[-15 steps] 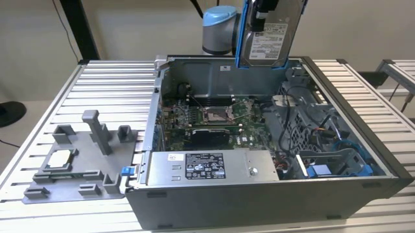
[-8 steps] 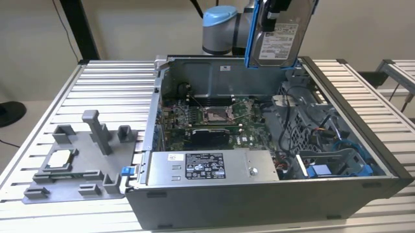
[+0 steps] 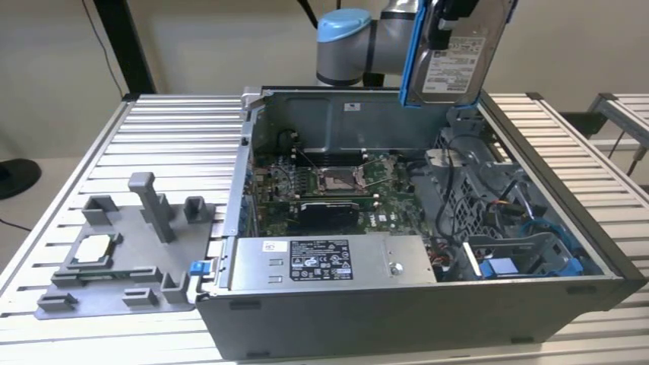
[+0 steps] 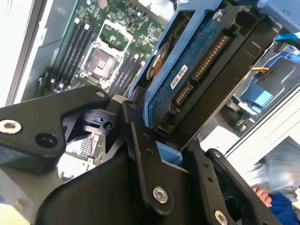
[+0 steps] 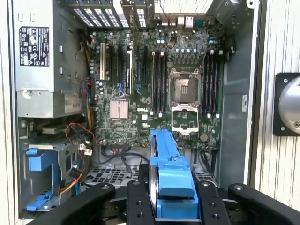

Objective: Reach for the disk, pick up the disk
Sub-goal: 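Pick up the disk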

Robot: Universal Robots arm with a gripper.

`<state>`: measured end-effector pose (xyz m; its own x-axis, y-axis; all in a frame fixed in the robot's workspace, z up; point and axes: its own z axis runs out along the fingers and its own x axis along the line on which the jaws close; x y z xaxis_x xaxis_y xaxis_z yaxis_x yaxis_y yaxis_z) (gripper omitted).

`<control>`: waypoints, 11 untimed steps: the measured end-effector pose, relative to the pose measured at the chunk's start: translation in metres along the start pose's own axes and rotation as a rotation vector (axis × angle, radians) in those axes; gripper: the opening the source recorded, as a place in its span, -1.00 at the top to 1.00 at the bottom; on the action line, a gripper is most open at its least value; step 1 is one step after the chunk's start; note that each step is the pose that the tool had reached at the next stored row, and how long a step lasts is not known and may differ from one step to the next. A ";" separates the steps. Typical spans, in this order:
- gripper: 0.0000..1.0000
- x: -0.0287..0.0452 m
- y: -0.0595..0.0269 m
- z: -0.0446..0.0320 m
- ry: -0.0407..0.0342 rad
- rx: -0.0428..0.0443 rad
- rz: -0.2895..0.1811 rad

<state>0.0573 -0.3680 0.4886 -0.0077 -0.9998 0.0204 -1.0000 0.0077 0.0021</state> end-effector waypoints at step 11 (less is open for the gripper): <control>1.00 -0.0001 -0.0146 0.0000 -0.0001 0.0000 0.000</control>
<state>0.0718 -0.3680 0.4885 -0.0076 -0.9998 0.0203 -1.0000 0.0077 0.0021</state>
